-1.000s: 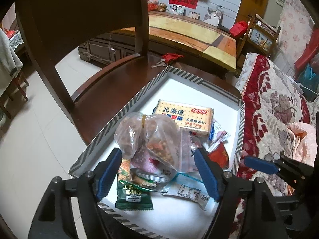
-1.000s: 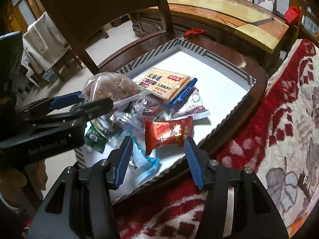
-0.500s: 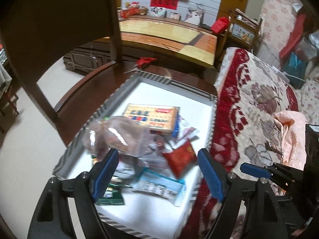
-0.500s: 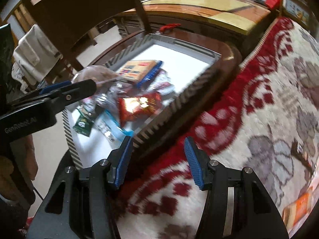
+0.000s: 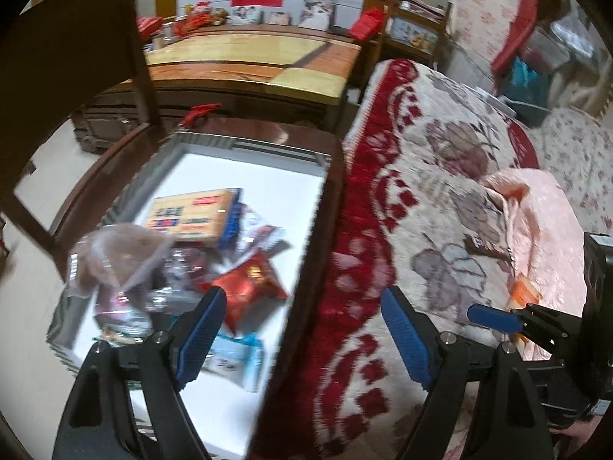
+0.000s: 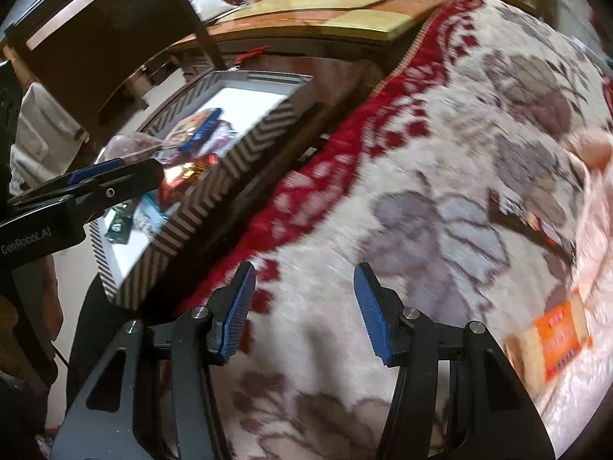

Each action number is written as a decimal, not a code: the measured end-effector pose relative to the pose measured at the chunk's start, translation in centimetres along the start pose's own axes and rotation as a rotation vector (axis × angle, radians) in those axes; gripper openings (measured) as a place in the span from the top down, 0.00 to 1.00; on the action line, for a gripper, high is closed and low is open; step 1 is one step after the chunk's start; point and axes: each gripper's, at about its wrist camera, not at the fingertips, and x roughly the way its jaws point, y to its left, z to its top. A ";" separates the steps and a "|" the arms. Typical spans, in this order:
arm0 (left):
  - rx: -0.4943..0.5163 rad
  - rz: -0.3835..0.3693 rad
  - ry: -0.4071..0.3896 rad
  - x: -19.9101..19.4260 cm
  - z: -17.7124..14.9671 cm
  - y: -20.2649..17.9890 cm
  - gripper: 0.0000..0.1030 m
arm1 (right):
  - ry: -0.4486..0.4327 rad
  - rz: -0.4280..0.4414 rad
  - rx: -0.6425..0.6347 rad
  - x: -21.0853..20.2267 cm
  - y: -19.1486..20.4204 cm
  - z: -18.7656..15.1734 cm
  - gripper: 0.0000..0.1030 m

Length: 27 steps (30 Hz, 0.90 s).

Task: Organize snacks
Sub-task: 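Move both grippers back to the blanket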

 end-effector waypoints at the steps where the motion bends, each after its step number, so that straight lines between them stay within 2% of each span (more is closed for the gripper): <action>1: 0.007 -0.008 0.002 0.1 0.0 -0.4 0.18 | 0.001 -0.006 0.016 -0.2 -0.8 -0.4 0.48; 13: 0.115 -0.068 0.056 2.9 0.3 -5.7 0.17 | -0.005 -0.094 0.151 -3.1 -7.6 -4.8 0.47; 18: 0.197 -0.148 0.098 4.6 0.4 -9.2 0.17 | 0.000 -0.126 0.220 -4.1 -10.4 -6.5 0.46; 21: 0.250 -0.218 0.144 5.7 0.7 -11.5 0.17 | -0.005 -0.094 0.266 -4.4 -11.9 -7.5 0.46; 27: 0.357 -0.284 0.156 7.5 1.7 -15.7 0.17 | -0.009 -0.071 0.249 -5.8 -11.9 -8.1 0.44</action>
